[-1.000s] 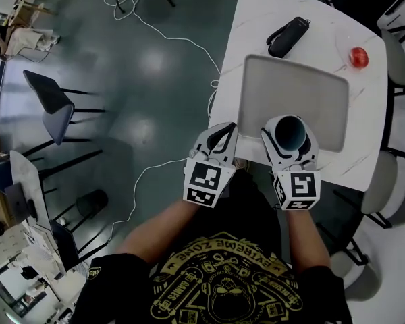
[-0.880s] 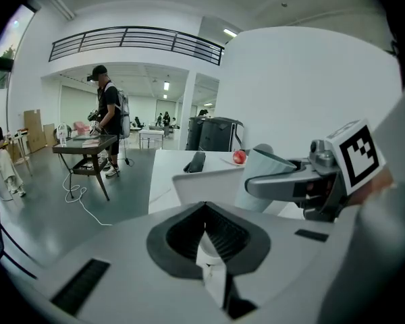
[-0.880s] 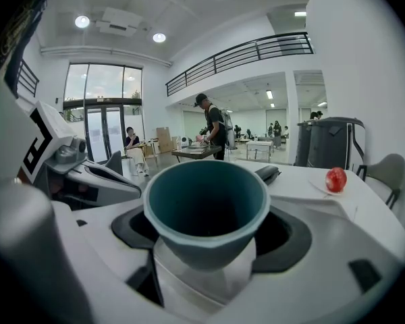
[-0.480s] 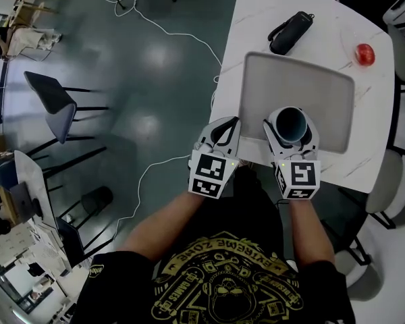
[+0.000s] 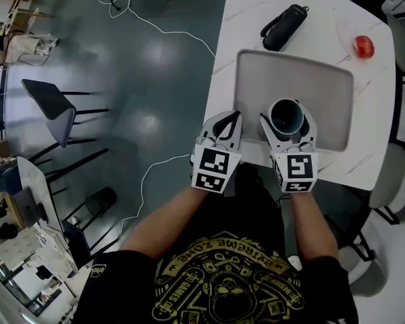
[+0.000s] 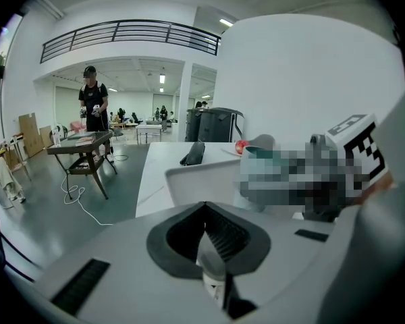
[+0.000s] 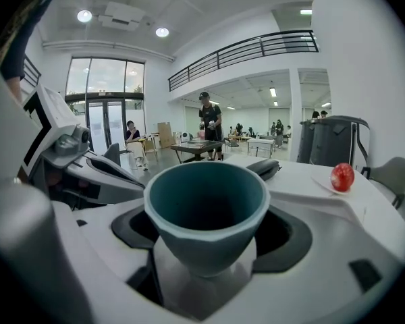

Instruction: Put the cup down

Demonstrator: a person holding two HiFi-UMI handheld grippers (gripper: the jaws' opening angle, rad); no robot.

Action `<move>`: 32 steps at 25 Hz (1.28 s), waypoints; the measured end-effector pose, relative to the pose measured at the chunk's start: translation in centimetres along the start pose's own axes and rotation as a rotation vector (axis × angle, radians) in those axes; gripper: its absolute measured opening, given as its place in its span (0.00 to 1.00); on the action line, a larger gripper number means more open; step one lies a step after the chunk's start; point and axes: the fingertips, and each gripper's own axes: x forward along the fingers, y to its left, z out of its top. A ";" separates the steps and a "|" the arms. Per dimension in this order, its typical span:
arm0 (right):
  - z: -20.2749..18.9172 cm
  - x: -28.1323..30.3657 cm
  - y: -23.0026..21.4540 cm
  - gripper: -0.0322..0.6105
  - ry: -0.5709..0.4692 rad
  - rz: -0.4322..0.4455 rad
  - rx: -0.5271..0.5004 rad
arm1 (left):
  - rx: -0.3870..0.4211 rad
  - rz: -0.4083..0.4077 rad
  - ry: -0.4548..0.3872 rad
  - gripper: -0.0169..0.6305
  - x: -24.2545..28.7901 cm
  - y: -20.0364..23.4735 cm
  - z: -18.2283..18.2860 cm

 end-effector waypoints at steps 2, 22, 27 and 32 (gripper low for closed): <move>-0.1 0.1 0.2 0.64 0.000 0.005 -0.015 | -0.001 0.000 0.002 0.04 0.2 -0.1 0.0; -0.2 -0.3 0.6 0.71 0.015 0.044 -0.015 | 0.002 0.011 -0.039 0.04 -1.2 -0.5 1.5; 0.1 -1.9 0.2 0.71 0.017 0.012 0.006 | 0.010 0.007 -0.069 0.04 -2.6 -0.8 2.6; 0.4 -3.6 0.6 0.71 0.008 -0.020 0.009 | 0.018 0.000 -0.097 0.04 -4.0 -0.9 2.8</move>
